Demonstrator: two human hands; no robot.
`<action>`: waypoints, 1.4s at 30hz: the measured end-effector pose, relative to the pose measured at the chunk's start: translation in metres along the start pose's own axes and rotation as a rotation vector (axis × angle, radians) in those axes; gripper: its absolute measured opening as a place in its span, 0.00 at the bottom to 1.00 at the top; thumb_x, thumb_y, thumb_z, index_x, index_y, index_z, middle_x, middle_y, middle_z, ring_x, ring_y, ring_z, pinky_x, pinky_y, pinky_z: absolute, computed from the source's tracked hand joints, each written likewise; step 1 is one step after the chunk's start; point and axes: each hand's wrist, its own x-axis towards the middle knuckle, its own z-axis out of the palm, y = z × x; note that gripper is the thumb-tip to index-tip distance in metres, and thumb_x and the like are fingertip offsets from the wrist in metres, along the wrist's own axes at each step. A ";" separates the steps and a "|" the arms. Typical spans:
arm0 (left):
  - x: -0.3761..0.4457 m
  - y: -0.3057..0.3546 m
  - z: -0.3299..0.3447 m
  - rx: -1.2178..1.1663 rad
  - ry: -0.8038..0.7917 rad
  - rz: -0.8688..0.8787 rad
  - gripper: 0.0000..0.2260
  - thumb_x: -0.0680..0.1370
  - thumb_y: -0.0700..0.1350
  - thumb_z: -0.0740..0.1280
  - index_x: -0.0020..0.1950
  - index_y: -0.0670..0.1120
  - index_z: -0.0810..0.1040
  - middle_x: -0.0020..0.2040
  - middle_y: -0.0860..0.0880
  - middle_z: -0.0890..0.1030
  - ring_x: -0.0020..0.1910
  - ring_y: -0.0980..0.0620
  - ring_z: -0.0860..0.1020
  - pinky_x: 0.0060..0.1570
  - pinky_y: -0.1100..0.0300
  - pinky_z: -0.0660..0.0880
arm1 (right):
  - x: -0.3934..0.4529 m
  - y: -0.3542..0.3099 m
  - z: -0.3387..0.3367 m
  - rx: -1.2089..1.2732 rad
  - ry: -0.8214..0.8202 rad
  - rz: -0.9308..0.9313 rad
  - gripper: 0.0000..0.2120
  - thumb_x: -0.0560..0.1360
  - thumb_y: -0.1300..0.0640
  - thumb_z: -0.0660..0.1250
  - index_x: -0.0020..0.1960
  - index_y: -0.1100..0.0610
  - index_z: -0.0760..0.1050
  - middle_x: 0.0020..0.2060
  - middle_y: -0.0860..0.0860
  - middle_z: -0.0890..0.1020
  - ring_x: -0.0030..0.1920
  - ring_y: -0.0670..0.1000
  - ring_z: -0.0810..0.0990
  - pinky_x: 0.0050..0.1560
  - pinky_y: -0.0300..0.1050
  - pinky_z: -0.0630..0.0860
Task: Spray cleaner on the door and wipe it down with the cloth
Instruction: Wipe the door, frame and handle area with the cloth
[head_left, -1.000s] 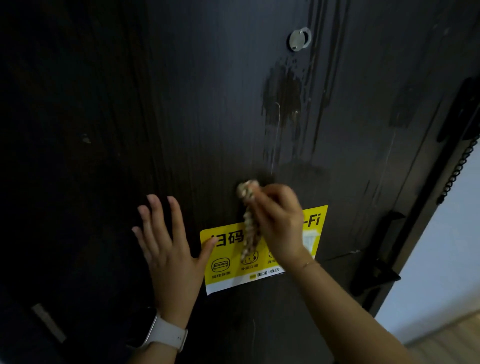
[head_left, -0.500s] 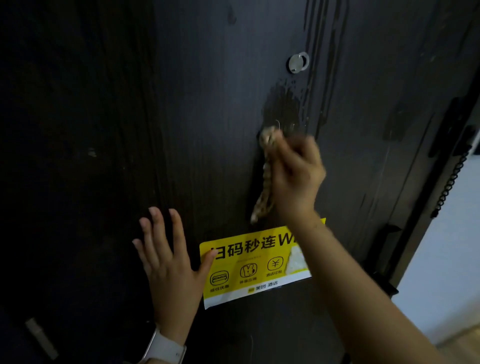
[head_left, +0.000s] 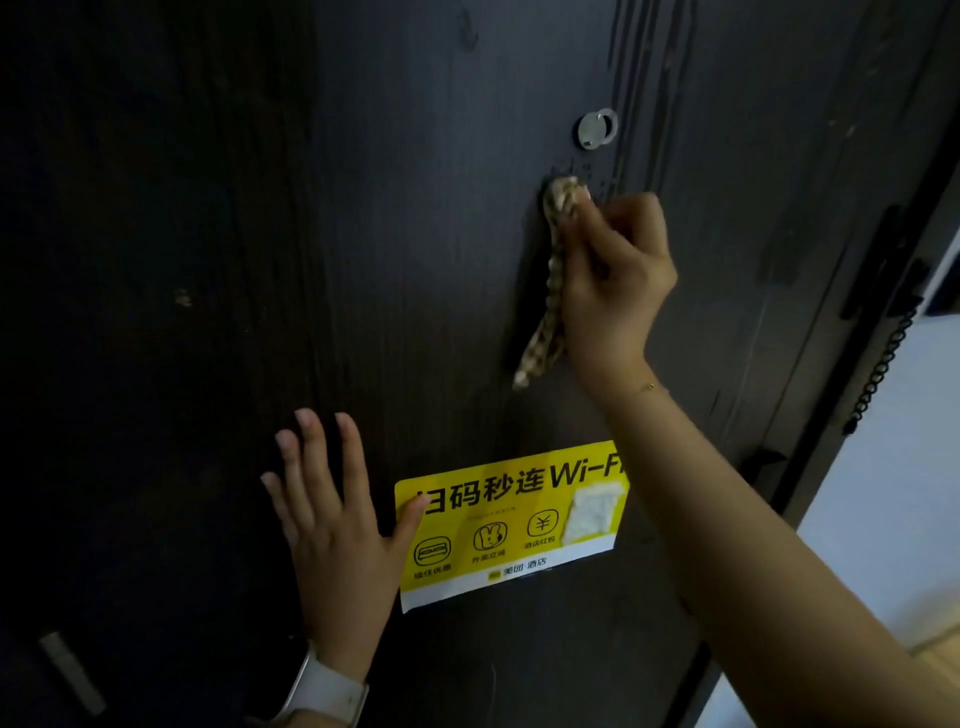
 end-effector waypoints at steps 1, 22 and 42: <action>0.000 0.000 0.000 -0.005 -0.001 0.002 0.43 0.72 0.67 0.57 0.80 0.47 0.44 0.79 0.45 0.40 0.78 0.44 0.41 0.75 0.45 0.40 | -0.003 -0.001 0.000 0.009 0.001 -0.004 0.07 0.76 0.67 0.68 0.52 0.66 0.83 0.38 0.52 0.71 0.38 0.48 0.70 0.39 0.36 0.68; 0.053 0.066 -0.038 -0.034 -0.020 0.337 0.43 0.71 0.54 0.71 0.79 0.48 0.53 0.80 0.46 0.45 0.79 0.46 0.44 0.75 0.42 0.46 | -0.117 0.062 -0.069 0.057 -0.241 0.207 0.10 0.74 0.66 0.69 0.54 0.61 0.82 0.43 0.51 0.73 0.43 0.47 0.73 0.44 0.35 0.70; 0.116 0.080 -0.038 0.174 0.081 0.379 0.39 0.78 0.63 0.61 0.80 0.45 0.47 0.79 0.42 0.41 0.78 0.44 0.40 0.73 0.40 0.39 | -0.022 0.083 -0.026 0.015 0.058 0.220 0.18 0.73 0.73 0.65 0.61 0.64 0.79 0.45 0.56 0.70 0.45 0.55 0.73 0.45 0.45 0.73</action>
